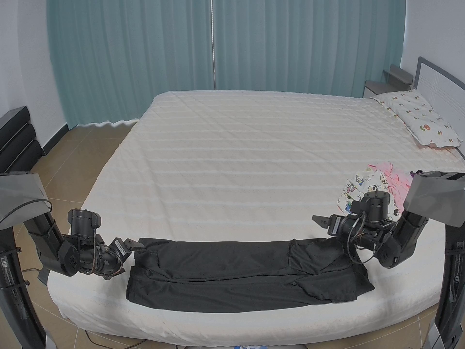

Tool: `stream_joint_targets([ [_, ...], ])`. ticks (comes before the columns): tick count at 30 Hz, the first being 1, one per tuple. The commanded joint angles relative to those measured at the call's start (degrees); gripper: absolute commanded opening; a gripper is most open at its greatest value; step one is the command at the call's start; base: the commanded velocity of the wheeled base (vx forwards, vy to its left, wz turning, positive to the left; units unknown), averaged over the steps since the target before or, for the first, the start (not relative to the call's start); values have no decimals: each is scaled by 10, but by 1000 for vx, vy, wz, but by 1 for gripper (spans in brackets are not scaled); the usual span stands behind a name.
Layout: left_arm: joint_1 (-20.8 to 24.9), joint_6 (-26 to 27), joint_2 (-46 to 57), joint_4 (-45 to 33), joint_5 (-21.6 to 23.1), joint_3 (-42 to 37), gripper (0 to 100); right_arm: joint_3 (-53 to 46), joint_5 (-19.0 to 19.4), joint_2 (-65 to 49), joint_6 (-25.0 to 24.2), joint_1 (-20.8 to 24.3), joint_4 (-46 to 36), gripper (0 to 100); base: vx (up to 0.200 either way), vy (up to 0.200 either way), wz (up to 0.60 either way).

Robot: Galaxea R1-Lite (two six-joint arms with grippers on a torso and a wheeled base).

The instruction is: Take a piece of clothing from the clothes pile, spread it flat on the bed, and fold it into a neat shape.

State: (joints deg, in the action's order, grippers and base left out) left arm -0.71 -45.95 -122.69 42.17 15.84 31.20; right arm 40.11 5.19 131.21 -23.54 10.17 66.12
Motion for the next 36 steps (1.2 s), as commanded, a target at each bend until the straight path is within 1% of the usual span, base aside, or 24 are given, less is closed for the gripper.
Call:
stream_joint_targets([
  [1,0,0,-1,0,0,0,100,-22,4,-25,-17,-22,-7,100,0,0,0],
  [4,0,0,-1,-1,0,0,100,-35,33,-2,-19,-21,-7,100,0,0,0],
  [5,0,0,-1,0,0,0,100,-36,38,1,-19,-21,-7,100,0,0,0],
  [6,0,-1,-1,0,0,0,100,-41,54,8,-21,-19,-7,100,0,0,0],
  [7,0,-1,-1,0,0,0,100,-42,61,14,-21,-18,-7,100,0,0,0],
  [9,0,-1,-1,0,0,0,100,-43,69,27,-21,-16,-7,100,0,0,0],
  [13,0,-1,-1,0,0,0,100,-46,73,40,-20,-14,-9,100,0,0,0],
  [14,0,-1,-1,0,0,0,100,-46,76,44,-20,-14,-13,0,0,0,0],
  [19,0,-1,-1,0,0,0,100,-42,78,43,-21,-16,-26,0,0,0,0],
  [23,0,-1,-1,0,0,0,100,-46,78,36,-22,-29,-14,0,0,0,0],
  [26,0,-1,-1,0,0,0,100,-59,79,18,-30,-41,11,0,0,0,0],
  [30,0,0,-1,0,0,0,100,-85,90,12,-31,-39,28,0,0,0,0],
  [36,0,0,-1,0,0,0,100,-84,90,32,-28,-38,31,0,0,0,0],
])
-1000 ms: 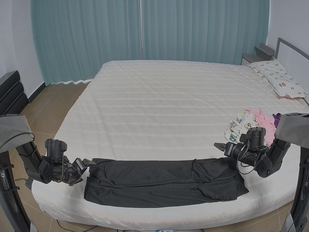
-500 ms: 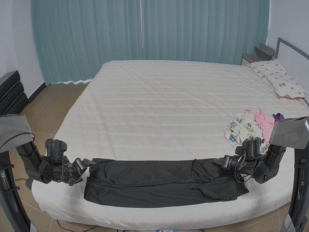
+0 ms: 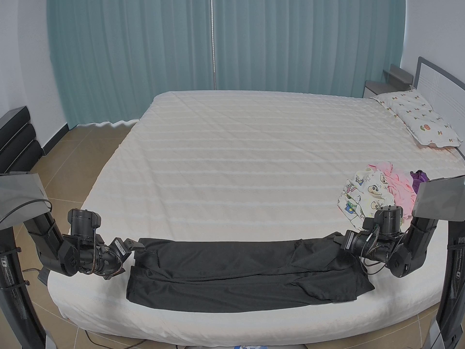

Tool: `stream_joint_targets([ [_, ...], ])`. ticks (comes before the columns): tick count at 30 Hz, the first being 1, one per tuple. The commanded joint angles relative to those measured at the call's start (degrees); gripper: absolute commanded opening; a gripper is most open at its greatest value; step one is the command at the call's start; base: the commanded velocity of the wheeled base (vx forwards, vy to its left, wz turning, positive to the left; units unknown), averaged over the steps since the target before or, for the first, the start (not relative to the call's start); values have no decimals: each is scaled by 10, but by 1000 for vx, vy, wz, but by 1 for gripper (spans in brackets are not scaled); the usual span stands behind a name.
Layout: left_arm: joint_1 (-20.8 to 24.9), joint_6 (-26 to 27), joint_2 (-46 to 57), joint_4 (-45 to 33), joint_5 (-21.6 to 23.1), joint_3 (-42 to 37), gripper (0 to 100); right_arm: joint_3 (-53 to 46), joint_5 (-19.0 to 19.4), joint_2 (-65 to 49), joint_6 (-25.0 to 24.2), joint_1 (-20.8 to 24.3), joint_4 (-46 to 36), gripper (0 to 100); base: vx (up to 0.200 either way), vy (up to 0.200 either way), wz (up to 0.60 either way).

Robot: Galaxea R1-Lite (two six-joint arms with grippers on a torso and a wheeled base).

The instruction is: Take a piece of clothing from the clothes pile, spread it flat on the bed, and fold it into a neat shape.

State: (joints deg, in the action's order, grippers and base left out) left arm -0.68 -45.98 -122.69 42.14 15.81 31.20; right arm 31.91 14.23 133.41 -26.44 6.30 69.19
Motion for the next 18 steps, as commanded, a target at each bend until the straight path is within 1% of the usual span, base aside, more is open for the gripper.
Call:
stream_joint_targets([
  [1,0,0,-1,0,0,0,100,-4,1,17,5,1,1,0,0,0,0],
  [2,0,0,-1,0,0,0,100,-3,1,18,4,2,1,100,0,0,0],
  [6,0,0,-1,0,0,-1,100,-1,1,23,4,5,1,100,0,0,0],
  [12,0,1,-1,0,0,-1,100,28,1,14,-8,-10,2,100,0,0,0],
  [15,0,1,-1,0,0,-1,100,46,1,21,-32,-11,-5,100,0,0,0],
  [16,0,1,-1,0,0,-1,100,62,1,29,-53,-9,-7,100,0,0,0],
  [18,0,1,-1,0,0,-1,100,74,1,38,-80,-8,-10,100,0,0,0],
])
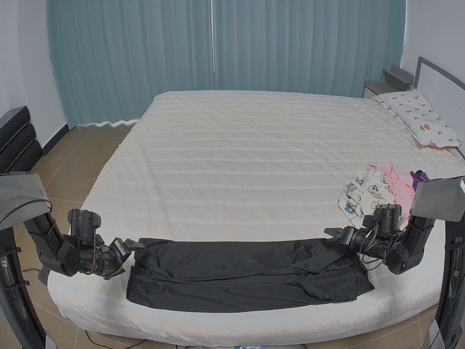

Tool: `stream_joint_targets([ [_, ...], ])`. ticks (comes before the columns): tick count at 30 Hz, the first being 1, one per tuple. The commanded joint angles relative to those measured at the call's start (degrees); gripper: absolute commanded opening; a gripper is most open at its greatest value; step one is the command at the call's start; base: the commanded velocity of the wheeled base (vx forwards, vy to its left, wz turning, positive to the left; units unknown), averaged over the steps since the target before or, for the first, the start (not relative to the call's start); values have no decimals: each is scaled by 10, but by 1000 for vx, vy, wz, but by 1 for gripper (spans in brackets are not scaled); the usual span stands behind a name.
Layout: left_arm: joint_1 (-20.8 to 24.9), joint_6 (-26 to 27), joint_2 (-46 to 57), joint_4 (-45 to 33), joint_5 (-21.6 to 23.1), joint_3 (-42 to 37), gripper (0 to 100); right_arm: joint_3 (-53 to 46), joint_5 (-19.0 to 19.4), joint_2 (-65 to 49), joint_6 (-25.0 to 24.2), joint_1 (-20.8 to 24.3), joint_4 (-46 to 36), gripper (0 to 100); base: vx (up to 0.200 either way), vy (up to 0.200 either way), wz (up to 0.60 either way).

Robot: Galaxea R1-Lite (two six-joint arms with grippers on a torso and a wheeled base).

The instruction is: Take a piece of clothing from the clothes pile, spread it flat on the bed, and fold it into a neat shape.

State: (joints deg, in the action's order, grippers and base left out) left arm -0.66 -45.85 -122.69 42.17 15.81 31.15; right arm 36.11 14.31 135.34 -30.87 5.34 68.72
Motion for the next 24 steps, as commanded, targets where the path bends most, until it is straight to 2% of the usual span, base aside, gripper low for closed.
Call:
stream_joint_targets([
  [1,0,0,-1,0,0,0,100,33,2,19,-45,2,-7,100,0,0,0],
  [4,0,0,-1,0,0,0,100,34,19,20,-48,3,-16,100,0,0,0],
  [5,0,0,-1,0,0,0,100,34,27,20,-49,3,-20,0,0,0,0],
  [15,0,1,-1,0,-1,-1,100,48,29,19,-53,-2,-26,0,0,0,0],
  [24,0,0,-1,0,-1,-1,100,42,27,25,-67,-11,33,0,0,0,0],
])
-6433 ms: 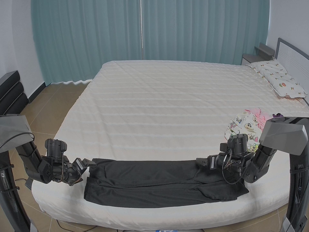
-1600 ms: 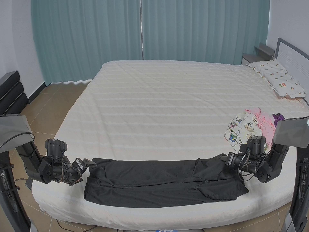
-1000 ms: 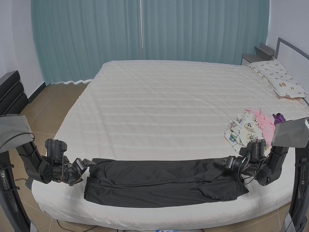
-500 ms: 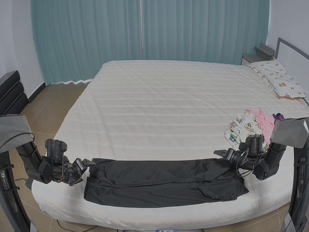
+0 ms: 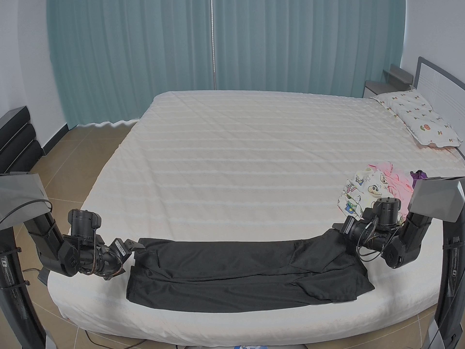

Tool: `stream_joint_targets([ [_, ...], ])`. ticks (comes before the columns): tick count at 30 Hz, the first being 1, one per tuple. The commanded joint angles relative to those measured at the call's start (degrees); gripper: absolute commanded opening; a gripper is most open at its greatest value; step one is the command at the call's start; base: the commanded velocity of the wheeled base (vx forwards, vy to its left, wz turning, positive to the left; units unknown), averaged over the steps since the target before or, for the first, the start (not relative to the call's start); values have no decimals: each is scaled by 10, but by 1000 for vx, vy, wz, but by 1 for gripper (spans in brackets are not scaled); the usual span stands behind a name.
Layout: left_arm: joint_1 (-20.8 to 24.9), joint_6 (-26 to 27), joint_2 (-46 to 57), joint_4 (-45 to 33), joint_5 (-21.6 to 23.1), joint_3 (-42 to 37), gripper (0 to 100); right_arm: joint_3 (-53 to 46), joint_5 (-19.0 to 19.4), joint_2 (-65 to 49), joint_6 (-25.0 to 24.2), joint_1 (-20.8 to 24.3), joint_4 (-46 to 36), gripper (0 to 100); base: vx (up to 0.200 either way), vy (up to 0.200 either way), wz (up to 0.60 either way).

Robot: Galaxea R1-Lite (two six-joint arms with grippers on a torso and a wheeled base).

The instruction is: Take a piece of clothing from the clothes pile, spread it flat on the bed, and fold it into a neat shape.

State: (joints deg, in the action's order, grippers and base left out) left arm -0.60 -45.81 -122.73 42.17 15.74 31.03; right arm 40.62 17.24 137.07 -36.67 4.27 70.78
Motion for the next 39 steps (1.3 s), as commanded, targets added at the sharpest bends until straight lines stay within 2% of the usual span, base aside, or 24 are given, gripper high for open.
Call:
stream_joint_targets([
  [1,-1,-1,0,0,0,0,100,-4,-4,9,-12,0,16,0,0,0,0],
  [7,0,-1,0,0,0,0,100,-5,-6,16,-10,0,16,0,0,0,0],
  [8,0,-1,0,0,0,0,100,-4,-6,17,-10,0,16,100,0,0,0],
  [12,-1,-2,0,0,0,1,100,-6,-7,7,-13,-5,18,100,0,0,0],
  [17,-2,-3,0,0,0,1,100,-59,-10,-68,-9,-14,13,100,0,0,0],
  [19,-3,-2,2,0,0,-2,100,-92,-10,-95,-9,-15,17,100,0,0,0],
  [22,-1,2,14,0,-4,-10,100,-198,-10,-146,-9,-25,27,100,0,0,0],
  [25,8,4,43,-4,-5,-25,100,-280,-12,-161,-9,-55,84,100,0,0,0],
  [27,15,5,44,-4,-6,-26,100,-299,-13,-160,-12,-61,108,100,0,0,0],
  [28,31,5,42,-4,-10,-33,100,-334,-12,-150,-14,-78,161,100,0,0,0],
  [30,37,20,41,-4,-12,-40,100,-364,-9,-123,-16,-88,192,100,0,0,0],
  [32,37,42,41,-5,-11,-41,100,-370,-9,-100,-16,-89,192,100,0,0,0],
  [36,37,47,42,-2,-8,-56,100,-372,-7,-91,-28,-89,192,100,0,0,0],
  [39,38,49,29,0,-4,-67,100,-375,1,-110,-61,-89,192,100,0,0,0],
])
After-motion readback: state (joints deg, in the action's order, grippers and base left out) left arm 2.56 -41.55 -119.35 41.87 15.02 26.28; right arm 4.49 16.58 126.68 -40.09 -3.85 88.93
